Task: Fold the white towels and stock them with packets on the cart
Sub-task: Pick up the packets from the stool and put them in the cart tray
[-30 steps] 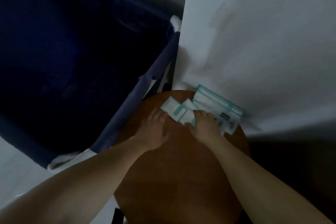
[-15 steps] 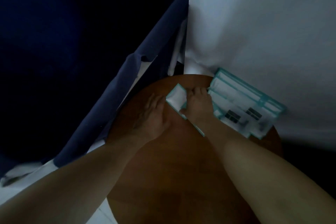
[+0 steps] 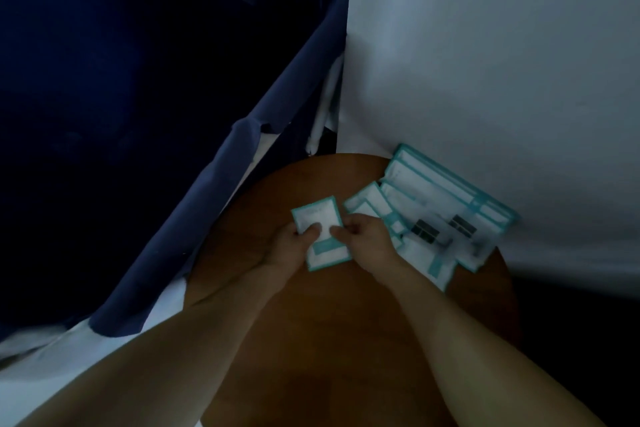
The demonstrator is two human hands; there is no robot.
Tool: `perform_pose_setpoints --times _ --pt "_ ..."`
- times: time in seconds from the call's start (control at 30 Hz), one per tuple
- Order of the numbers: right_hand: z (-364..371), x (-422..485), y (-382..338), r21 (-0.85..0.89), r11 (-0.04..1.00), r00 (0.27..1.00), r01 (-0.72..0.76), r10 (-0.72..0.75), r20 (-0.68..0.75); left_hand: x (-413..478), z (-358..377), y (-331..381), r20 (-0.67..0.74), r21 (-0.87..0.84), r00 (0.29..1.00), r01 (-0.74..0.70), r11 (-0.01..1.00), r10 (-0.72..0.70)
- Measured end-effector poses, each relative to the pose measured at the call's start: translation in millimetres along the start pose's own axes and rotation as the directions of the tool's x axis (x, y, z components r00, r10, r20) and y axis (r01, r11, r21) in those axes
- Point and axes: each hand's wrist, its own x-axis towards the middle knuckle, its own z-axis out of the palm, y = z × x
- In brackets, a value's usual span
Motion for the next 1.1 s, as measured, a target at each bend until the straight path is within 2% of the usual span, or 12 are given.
perform_pose_setpoints --times 0.03,0.1,0.17,0.2,0.3,0.43,0.5,0.6,0.67,0.73,0.9,1.1 --pt "-0.4 -2.1 4.9 -0.058 0.998 1.0 0.021 -0.022 -0.008 -1.4 1.6 -1.1 0.009 -0.065 1.0 0.009 0.998 -0.008" --pt "-5.5 -5.1 14.6 -0.317 0.944 0.984 0.088 -0.132 -0.122 -2.1 1.5 -5.6 0.019 -0.095 1.0 0.018 0.995 -0.016" --pt "-16.1 -4.3 21.7 -0.567 0.819 0.913 0.085 -0.292 -0.285 -3.4 -2.1 -7.9 -0.008 -0.019 1.0 -0.003 1.0 0.003" --pt "-21.5 -3.9 22.9 -0.659 0.751 0.889 0.043 -0.33 -0.318 -4.0 -4.6 -8.2 -0.029 0.05 0.999 -0.014 0.999 0.015" --pt "-27.9 -1.4 25.2 -0.8 0.595 0.923 -0.083 -0.257 -0.287 -5.7 -13.5 -12.4 -0.072 0.197 0.997 -0.025 0.98 0.04" --pt "-27.4 0.9 25.1 -0.825 0.557 0.95 -0.099 -0.194 -0.244 -17.3 -20.7 -17.2 -0.101 0.195 0.994 -0.027 0.981 0.048" --pt "-27.3 -2.1 23.1 -0.803 0.59 0.958 -0.083 -0.173 -0.227 -26.7 -23.4 -18.2 -0.111 0.199 0.993 -0.027 0.98 0.05" --pt "-27.0 -15.7 20.3 -0.622 0.775 0.975 -0.112 -0.037 -0.221 -46.3 -28.7 -15.4 -0.099 0.203 0.993 -0.043 0.978 0.064" --pt "-26.5 -31.4 18.0 -0.532 0.839 0.985 -0.116 0.027 -0.173 -63.0 -33.6 -11.6 -0.074 0.242 0.992 -0.08 0.967 0.1" --pt "-25.1 -50.9 11.5 -0.452 0.886 0.985 -0.101 0.026 -0.168 -79.1 -38.4 -7.2 -0.066 0.268 0.989 -0.111 0.957 0.133" --pt "-19.9 -118.0 -24.4 -0.216 0.974 0.941 -0.065 -0.012 -0.337 -113.2 -42.6 21.2 -0.013 0.286 0.974 -0.214 0.934 0.227" --pt "-12.9 -223.0 -66.9 -0.058 0.998 0.826 -0.014 -0.021 -0.563 -184.3 -52.4 71.3 0.159 0.278 0.898 -0.438 0.855 0.409"
